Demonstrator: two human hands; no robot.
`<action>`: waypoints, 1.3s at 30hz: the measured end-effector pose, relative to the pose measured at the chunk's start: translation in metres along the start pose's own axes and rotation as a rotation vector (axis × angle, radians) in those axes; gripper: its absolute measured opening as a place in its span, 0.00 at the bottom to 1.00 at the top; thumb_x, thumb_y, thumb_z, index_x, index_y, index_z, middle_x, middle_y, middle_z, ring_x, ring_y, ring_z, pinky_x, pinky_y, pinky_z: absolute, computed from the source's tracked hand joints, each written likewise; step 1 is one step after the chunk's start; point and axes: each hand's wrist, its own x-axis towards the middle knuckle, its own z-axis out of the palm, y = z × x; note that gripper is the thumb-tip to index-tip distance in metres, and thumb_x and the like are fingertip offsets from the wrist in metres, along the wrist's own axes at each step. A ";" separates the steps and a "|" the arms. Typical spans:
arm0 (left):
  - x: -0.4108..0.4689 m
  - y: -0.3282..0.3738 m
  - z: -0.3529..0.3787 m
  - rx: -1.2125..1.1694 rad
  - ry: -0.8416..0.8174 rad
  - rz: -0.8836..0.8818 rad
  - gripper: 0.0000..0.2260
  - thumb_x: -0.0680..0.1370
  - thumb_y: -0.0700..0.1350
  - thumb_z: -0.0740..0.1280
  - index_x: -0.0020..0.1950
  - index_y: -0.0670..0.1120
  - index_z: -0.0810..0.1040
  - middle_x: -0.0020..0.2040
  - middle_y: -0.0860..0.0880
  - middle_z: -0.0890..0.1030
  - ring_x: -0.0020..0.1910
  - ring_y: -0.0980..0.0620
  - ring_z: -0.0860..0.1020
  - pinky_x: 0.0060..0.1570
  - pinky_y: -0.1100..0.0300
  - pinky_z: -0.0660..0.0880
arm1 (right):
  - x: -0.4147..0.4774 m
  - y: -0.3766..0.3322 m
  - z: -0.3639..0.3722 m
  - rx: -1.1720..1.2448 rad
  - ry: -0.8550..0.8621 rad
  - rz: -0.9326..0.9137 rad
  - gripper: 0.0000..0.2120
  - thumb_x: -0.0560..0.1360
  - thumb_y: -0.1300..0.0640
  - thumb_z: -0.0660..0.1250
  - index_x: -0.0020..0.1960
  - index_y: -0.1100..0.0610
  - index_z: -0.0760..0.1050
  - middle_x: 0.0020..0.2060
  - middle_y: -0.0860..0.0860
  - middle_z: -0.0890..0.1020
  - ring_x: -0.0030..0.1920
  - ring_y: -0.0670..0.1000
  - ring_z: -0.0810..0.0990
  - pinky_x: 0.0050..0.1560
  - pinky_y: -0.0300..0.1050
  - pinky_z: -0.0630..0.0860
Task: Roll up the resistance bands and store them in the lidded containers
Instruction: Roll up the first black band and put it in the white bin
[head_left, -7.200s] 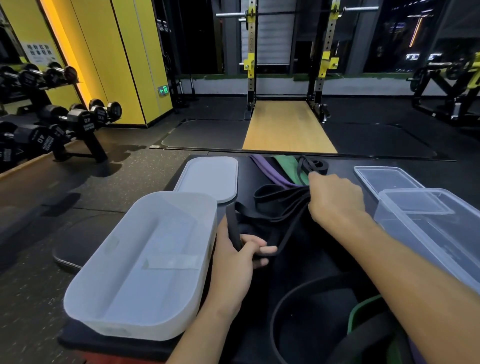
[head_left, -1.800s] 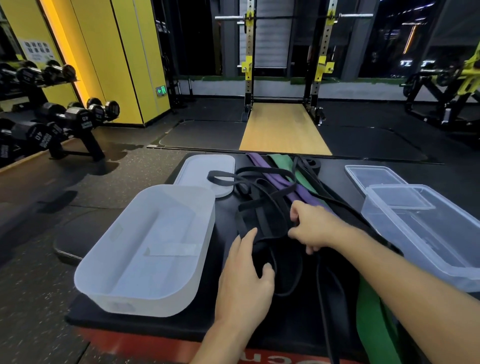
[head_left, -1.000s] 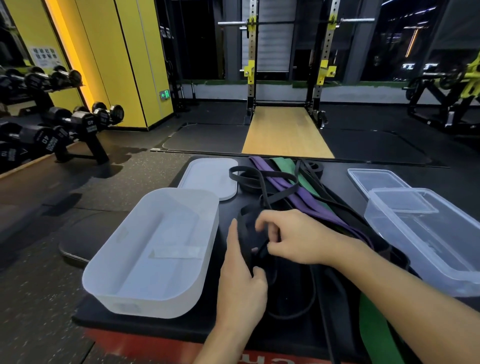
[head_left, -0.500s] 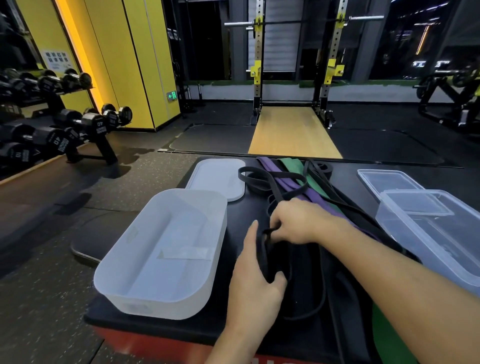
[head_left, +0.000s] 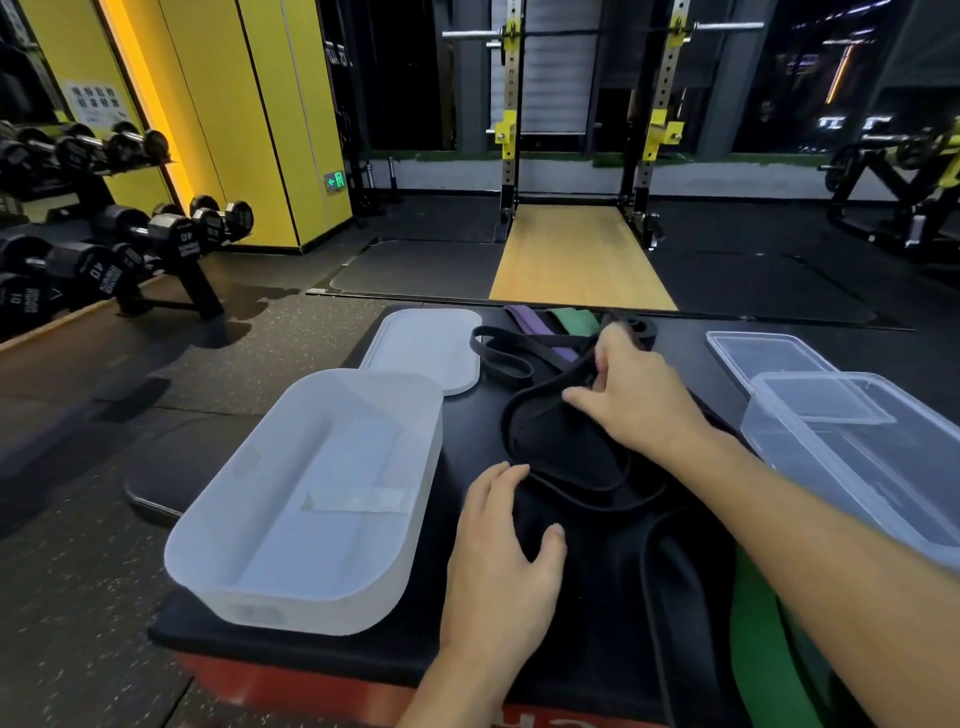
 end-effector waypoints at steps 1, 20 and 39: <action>0.000 0.000 0.000 0.006 0.004 0.006 0.24 0.80 0.49 0.69 0.75 0.61 0.68 0.73 0.70 0.64 0.74 0.67 0.64 0.74 0.60 0.67 | -0.001 0.002 0.000 -0.029 -0.075 -0.020 0.16 0.74 0.48 0.74 0.44 0.49 0.67 0.40 0.48 0.82 0.42 0.54 0.80 0.43 0.51 0.77; 0.009 -0.005 0.001 0.051 0.059 0.017 0.16 0.84 0.49 0.62 0.73 0.56 0.75 0.64 0.64 0.61 0.67 0.63 0.65 0.67 0.62 0.69 | -0.059 -0.009 0.026 0.073 -0.563 -0.427 0.06 0.75 0.52 0.73 0.52 0.49 0.83 0.49 0.44 0.80 0.53 0.44 0.79 0.60 0.50 0.76; 0.018 -0.010 -0.010 0.011 0.050 0.004 0.08 0.82 0.48 0.68 0.59 0.57 0.73 0.53 0.59 0.76 0.54 0.64 0.76 0.55 0.64 0.74 | -0.085 0.012 0.013 -0.496 -0.207 -0.374 0.10 0.82 0.47 0.59 0.59 0.47 0.75 0.51 0.45 0.80 0.54 0.50 0.79 0.61 0.46 0.66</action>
